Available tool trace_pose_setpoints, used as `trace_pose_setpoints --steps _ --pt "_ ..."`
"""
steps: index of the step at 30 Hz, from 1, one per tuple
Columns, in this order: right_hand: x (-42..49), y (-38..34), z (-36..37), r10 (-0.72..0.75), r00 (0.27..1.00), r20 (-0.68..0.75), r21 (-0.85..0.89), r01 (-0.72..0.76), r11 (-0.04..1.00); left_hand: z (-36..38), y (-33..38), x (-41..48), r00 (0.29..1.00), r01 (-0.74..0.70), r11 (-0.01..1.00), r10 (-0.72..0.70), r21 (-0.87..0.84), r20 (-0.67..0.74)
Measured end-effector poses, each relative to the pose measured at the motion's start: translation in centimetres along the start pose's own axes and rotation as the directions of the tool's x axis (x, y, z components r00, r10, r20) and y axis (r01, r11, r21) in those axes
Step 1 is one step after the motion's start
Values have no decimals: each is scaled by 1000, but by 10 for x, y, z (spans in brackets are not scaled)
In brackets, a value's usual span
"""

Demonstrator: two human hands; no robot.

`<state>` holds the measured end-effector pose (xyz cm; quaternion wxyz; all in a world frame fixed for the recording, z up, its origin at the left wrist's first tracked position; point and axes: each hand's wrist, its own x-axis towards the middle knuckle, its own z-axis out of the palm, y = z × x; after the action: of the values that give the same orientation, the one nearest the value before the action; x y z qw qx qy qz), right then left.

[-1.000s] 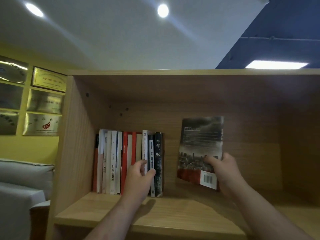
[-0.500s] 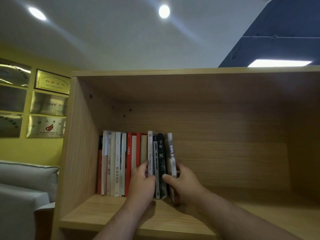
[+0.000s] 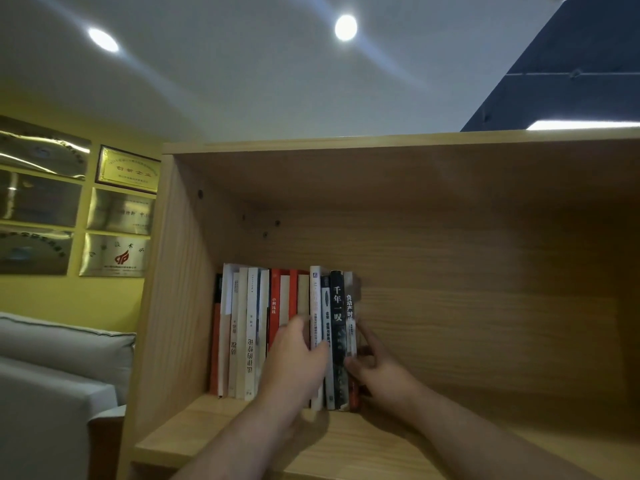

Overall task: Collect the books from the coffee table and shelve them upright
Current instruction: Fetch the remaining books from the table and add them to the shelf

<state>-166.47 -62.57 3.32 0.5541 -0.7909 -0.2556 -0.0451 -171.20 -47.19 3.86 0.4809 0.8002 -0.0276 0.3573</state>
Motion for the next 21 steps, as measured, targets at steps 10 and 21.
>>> trace_pose_setpoints --steps 10,21 --pt "2 11 0 -90 992 -89 -154 76 985 -48 52 53 989 -105 823 26 559 147" --pt "-4 9 -4 -97 994 -57 -93 92 991 -42 47 39 951 -222 891 288 396 -115"
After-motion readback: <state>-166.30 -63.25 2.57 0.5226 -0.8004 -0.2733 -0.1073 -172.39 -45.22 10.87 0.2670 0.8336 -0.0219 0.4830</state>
